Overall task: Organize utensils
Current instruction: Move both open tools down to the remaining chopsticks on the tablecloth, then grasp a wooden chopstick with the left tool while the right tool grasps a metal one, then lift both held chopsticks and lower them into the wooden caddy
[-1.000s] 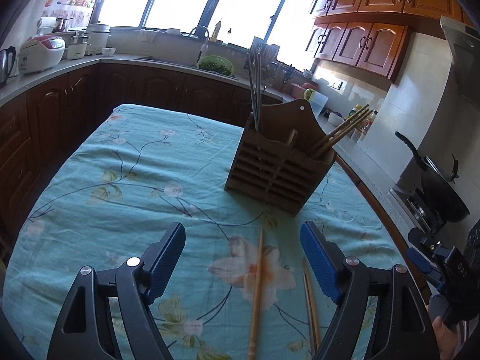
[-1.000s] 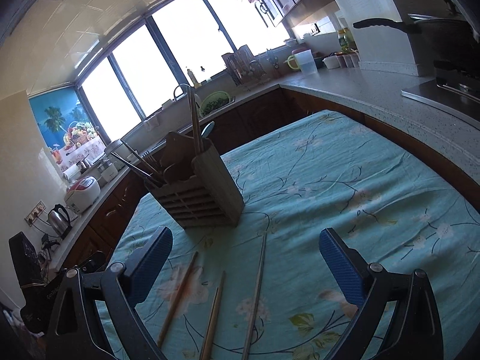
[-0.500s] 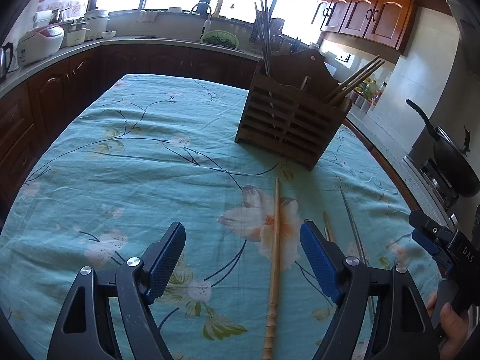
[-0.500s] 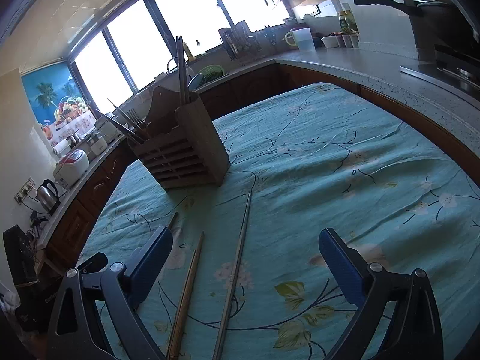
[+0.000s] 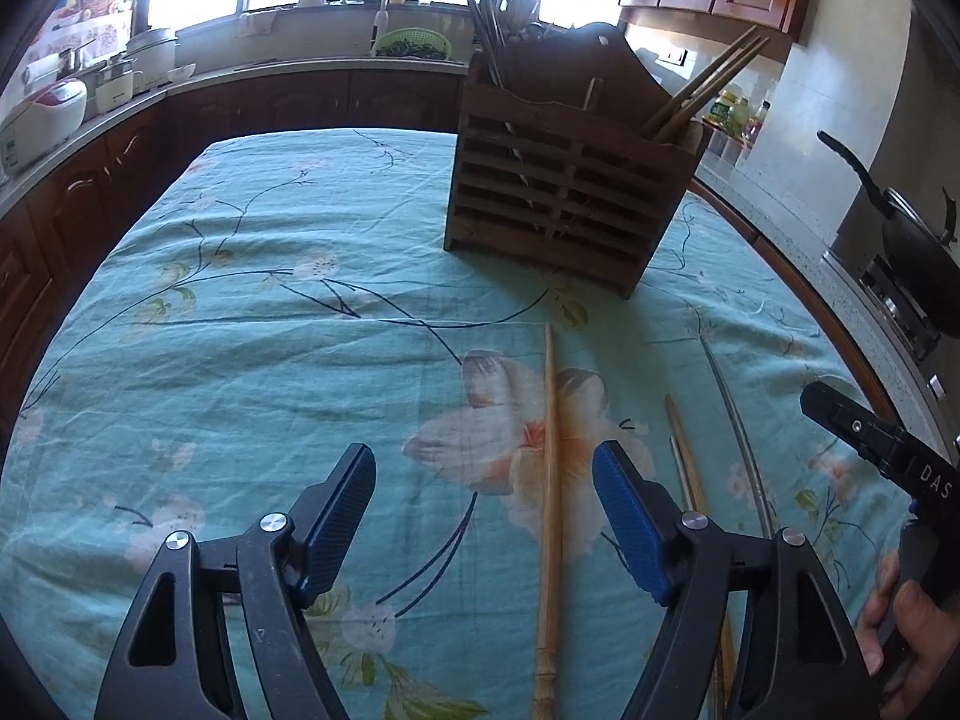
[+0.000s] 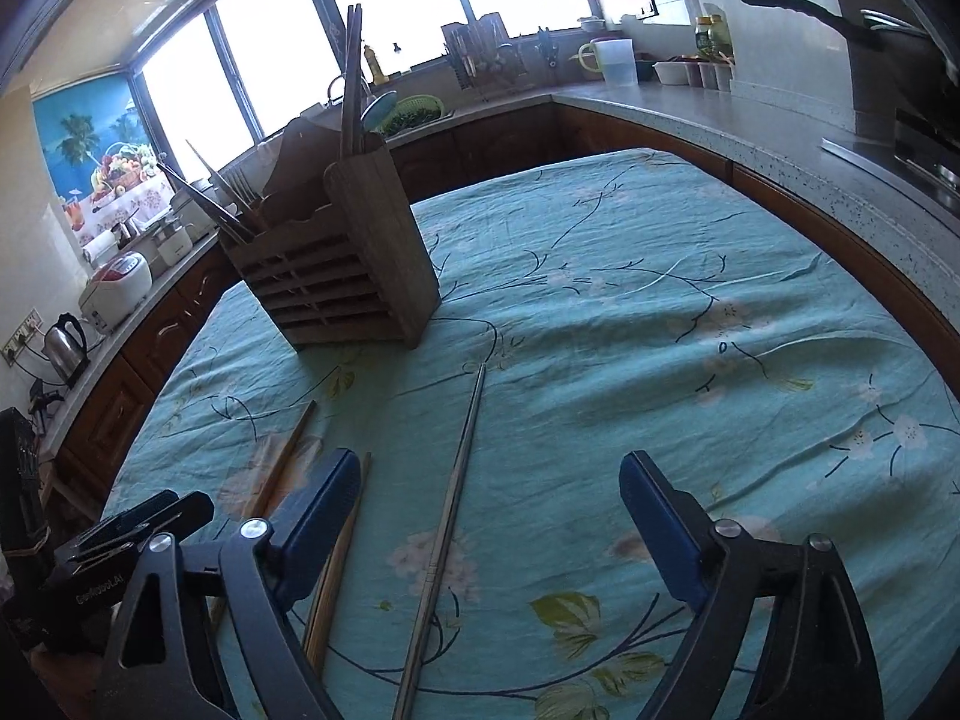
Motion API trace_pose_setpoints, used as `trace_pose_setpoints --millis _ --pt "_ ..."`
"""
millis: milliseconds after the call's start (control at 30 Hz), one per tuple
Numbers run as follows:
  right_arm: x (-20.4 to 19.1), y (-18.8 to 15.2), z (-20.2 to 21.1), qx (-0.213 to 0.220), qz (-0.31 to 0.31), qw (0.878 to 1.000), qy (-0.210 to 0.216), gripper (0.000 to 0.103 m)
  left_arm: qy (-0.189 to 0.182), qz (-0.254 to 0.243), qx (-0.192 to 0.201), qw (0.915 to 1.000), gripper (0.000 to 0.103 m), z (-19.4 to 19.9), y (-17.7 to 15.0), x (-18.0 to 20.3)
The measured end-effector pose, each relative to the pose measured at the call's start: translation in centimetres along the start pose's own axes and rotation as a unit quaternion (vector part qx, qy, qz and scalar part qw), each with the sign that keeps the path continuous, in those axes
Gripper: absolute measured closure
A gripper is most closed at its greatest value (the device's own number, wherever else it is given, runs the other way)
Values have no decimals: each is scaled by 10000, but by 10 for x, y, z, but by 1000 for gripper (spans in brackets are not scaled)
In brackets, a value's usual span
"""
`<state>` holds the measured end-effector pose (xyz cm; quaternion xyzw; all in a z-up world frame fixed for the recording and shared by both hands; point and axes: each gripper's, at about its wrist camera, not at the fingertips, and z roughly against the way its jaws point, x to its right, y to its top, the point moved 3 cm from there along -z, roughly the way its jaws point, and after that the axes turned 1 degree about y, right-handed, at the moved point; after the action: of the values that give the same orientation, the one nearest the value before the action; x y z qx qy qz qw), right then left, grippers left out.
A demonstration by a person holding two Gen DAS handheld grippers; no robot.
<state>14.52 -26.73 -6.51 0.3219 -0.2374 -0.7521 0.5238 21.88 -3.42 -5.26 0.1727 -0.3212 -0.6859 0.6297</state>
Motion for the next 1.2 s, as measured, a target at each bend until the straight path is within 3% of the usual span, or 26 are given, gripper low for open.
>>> trace_pose_setpoints --millis 100,133,267,333,500,567,700,733,767,967,1200 --pt "-2 9 -16 -180 64 9998 -22 34 6 -161 -124 9998 43 -16 13 7" --pt "-3 12 -21 -248 91 9997 -17 41 10 -201 -148 9997 44 -21 17 9" --pt "-6 22 -46 -487 251 9985 -84 54 -25 -329 -254 9991 48 -42 34 16" --pt "-7 26 -57 -622 273 9977 -72 59 -12 -406 -349 9986 56 -53 39 20" --pt "-13 28 -83 -941 573 9937 -223 68 14 -612 -617 9962 66 -81 46 26" --pt "-20 29 -88 -920 902 9908 -415 70 125 -803 -557 9951 67 -86 46 31" --pt "-26 25 -89 -879 1219 9872 -524 81 185 -1068 -488 9929 90 -93 46 41" --pt "-26 24 -88 -867 1229 9872 -524 90 129 -1091 -494 9927 97 -95 46 42" --pt "-27 24 -88 -858 1236 9872 -528 96 115 -1103 -496 9926 98 -96 46 44" --pt "-23 22 -80 -834 923 9918 -280 99 -129 -821 -508 9952 99 -89 46 35" --pt "-25 31 -41 -513 567 9970 143 99 -510 -300 -141 9981 99 -44 53 13"
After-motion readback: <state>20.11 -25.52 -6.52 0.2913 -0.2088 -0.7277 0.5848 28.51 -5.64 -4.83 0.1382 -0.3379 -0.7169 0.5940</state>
